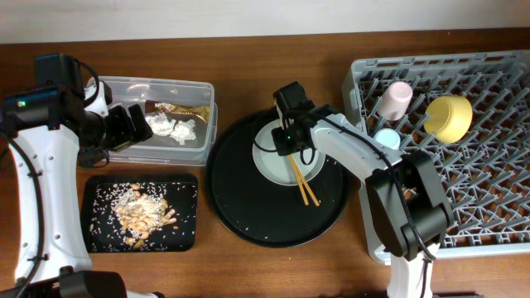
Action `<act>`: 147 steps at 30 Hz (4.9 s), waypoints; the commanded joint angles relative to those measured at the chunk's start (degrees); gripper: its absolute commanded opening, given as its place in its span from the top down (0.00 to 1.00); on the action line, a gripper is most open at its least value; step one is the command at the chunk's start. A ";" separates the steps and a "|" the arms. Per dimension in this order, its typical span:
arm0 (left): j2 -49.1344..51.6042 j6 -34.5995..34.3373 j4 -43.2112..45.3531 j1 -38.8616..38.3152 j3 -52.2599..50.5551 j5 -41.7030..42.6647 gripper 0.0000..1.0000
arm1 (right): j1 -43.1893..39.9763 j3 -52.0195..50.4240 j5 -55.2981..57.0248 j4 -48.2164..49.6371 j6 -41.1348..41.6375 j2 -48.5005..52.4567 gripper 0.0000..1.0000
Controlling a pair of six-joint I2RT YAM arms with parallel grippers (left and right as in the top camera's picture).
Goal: Sort waste into correct bins and load items into the dishwasher rack
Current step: 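Reach the right gripper to the plate and grasp one chopstick, then carry the chopstick right and stand it in the dish rack, then return the right gripper to the plate and grasp the second chopstick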
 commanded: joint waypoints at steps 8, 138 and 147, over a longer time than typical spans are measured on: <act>-0.96 -0.55 0.02 0.17 0.17 -0.02 0.01 | 0.11 -1.88 -1.05 0.79 0.37 0.92 0.90; -0.96 -0.55 0.02 0.17 0.17 -0.02 0.00 | 3.82 -16.33 3.82 2.12 -0.24 -10.29 0.68; -0.96 -0.55 0.02 0.17 0.17 -0.02 0.01 | 3.80 -16.31 3.78 1.97 -0.24 -10.29 0.81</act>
